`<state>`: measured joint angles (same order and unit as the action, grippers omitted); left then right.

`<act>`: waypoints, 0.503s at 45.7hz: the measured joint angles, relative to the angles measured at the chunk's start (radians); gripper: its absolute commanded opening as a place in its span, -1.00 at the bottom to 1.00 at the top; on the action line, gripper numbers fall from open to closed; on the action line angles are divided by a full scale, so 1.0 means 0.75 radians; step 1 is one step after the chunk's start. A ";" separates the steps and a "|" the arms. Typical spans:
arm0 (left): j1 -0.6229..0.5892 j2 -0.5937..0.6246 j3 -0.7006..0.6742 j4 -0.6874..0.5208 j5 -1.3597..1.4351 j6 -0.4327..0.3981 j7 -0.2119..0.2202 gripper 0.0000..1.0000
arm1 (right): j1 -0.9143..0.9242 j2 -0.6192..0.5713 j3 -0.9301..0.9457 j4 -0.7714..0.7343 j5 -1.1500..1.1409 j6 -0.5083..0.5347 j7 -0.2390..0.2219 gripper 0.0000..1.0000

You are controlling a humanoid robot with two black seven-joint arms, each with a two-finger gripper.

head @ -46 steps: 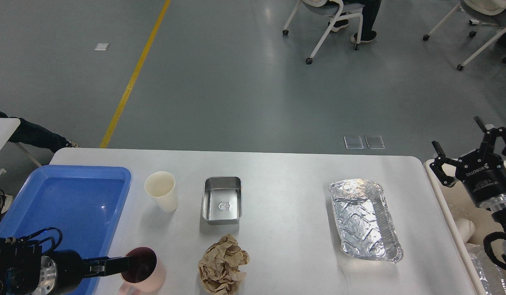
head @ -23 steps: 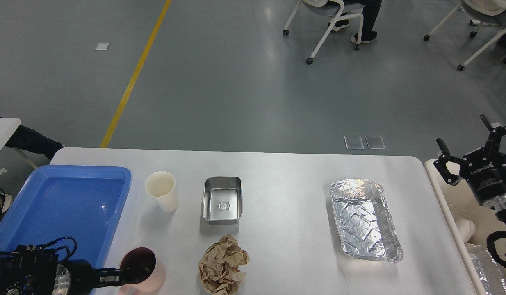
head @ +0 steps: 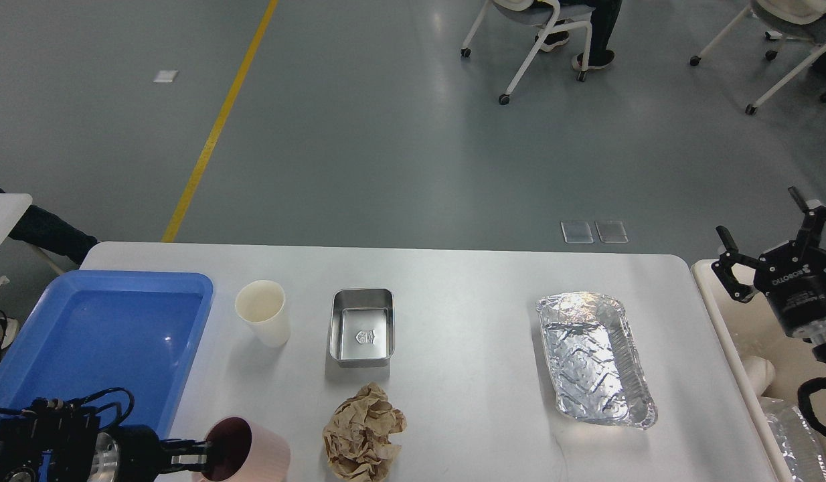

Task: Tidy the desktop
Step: 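Grasp the pink mug with the left gripper and lift it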

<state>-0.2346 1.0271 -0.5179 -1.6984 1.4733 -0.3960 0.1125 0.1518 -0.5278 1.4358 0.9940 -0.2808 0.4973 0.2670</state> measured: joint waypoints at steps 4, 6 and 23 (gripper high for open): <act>-0.045 0.102 -0.018 -0.045 -0.009 -0.017 -0.013 -1.00 | 0.000 0.000 0.000 0.000 0.000 0.000 0.000 1.00; -0.066 0.143 -0.030 -0.055 -0.018 -0.023 -0.016 -1.00 | 0.000 0.000 0.000 0.000 0.000 0.000 0.000 1.00; -0.193 0.462 -0.295 -0.076 -0.202 -0.228 -0.064 -1.00 | 0.000 0.001 0.003 0.004 -0.001 0.000 0.000 1.00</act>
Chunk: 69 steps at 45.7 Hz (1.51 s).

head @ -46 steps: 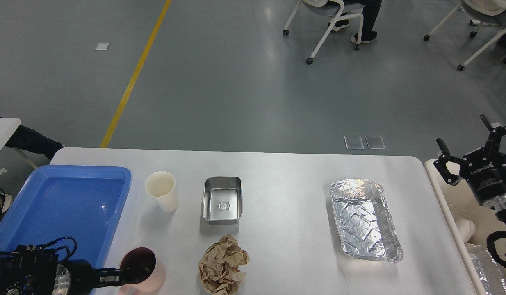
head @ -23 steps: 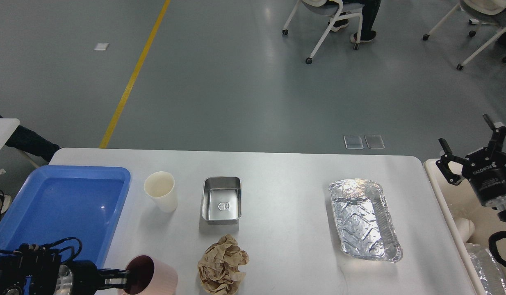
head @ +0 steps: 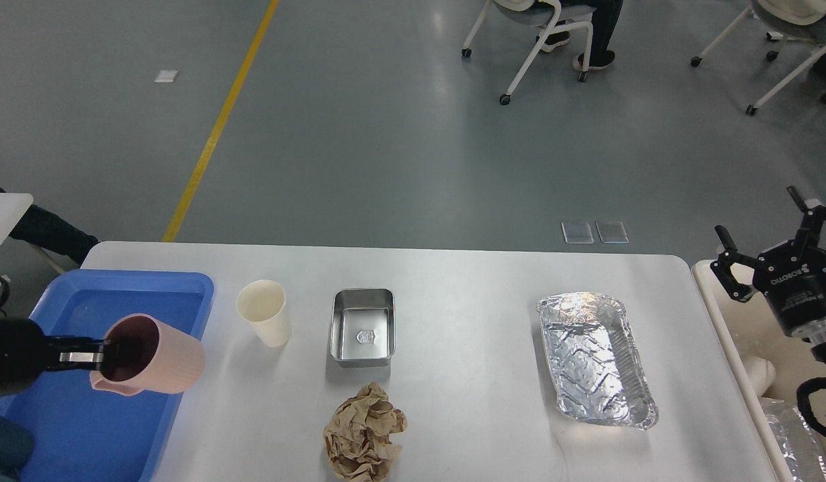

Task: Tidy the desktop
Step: 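Grasp the pink mug with the left gripper and lift it, then lower the pink mug into the blue tray and release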

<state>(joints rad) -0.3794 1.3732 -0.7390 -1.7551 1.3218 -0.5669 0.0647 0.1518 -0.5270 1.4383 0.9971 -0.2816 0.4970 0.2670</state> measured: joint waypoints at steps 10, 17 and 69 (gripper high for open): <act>-0.005 0.107 -0.076 0.009 -0.037 -0.065 -0.012 -1.00 | 0.000 -0.001 0.003 0.000 0.000 0.000 0.000 1.00; 0.027 0.101 -0.004 0.070 -0.036 -0.014 0.002 -1.00 | 0.000 -0.001 0.003 0.000 0.000 0.001 0.000 1.00; 0.102 -0.261 0.402 0.530 0.089 0.344 0.000 0.72 | 0.000 -0.006 0.014 -0.002 0.000 0.000 0.002 1.00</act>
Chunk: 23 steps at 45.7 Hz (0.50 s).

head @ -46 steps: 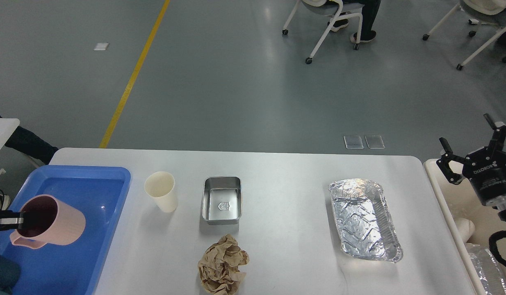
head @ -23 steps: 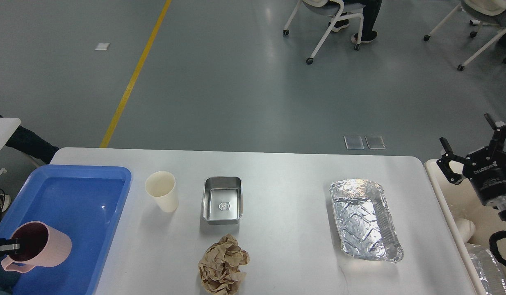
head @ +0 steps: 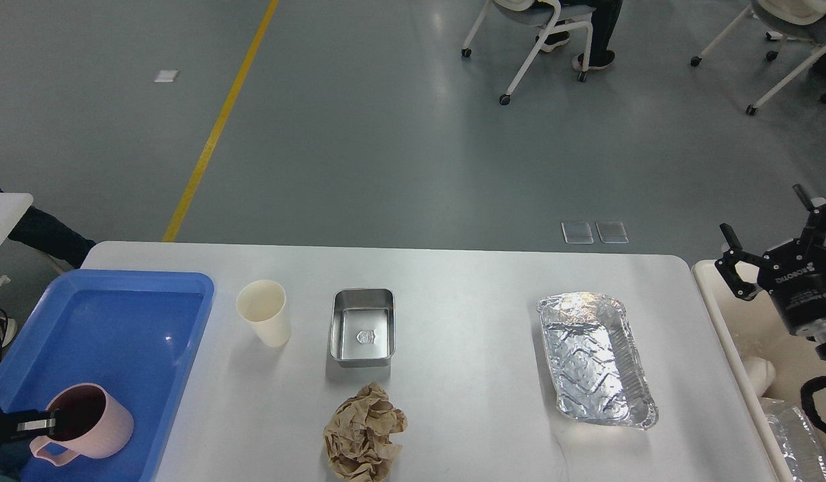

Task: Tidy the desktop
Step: 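Lower the pink mug into the blue tray and release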

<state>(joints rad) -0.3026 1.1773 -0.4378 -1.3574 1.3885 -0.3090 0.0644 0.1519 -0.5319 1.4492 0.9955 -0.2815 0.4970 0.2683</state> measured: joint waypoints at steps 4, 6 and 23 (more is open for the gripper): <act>0.007 0.003 -0.002 -0.007 0.000 0.002 -0.002 0.80 | 0.000 -0.001 0.002 0.000 0.000 0.000 -0.001 1.00; 0.009 0.008 -0.004 -0.012 -0.001 0.006 -0.003 0.83 | 0.000 -0.002 0.003 0.000 0.001 0.000 -0.001 1.00; -0.005 0.217 -0.227 -0.372 -0.016 0.032 -0.016 0.94 | 0.000 -0.003 0.007 0.000 0.001 0.000 -0.001 1.00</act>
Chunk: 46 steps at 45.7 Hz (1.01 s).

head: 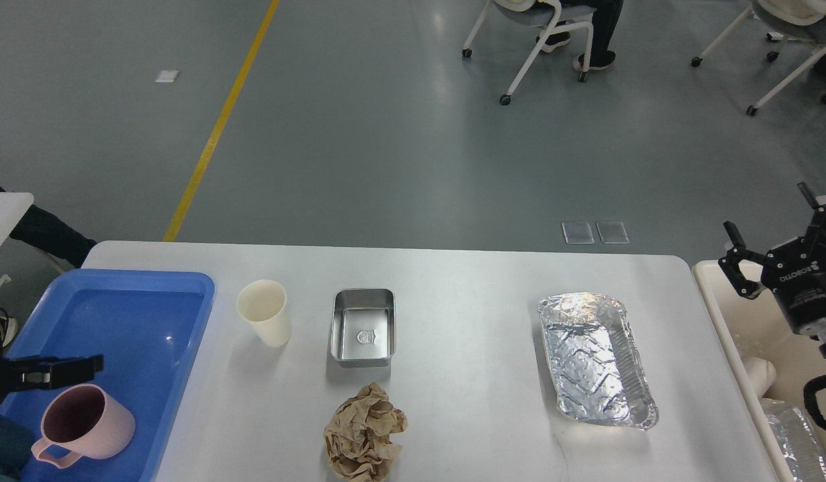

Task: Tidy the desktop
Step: 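Lower the pink mug into the blue tray and release, then reach the left gripper to the small steel box and grasp it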

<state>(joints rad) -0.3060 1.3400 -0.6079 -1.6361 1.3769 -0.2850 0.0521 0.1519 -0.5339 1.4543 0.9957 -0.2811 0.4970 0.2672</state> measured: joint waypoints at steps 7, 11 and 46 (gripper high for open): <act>0.001 0.013 -0.094 -0.058 -0.001 0.061 0.000 0.94 | 0.000 -0.015 0.000 0.000 -0.001 0.000 0.000 1.00; 0.001 0.023 -0.116 -0.072 -0.001 0.153 0.000 0.94 | -0.002 -0.027 0.000 0.000 -0.001 0.000 0.000 1.00; -0.224 -0.418 -0.119 0.018 -0.024 0.036 0.133 0.94 | -0.004 -0.035 -0.002 0.001 0.000 0.002 0.000 1.00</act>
<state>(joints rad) -0.4742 1.0262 -0.6974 -1.6225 1.3592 -0.2583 0.1515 0.1490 -0.5604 1.4527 0.9967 -0.2810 0.4987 0.2668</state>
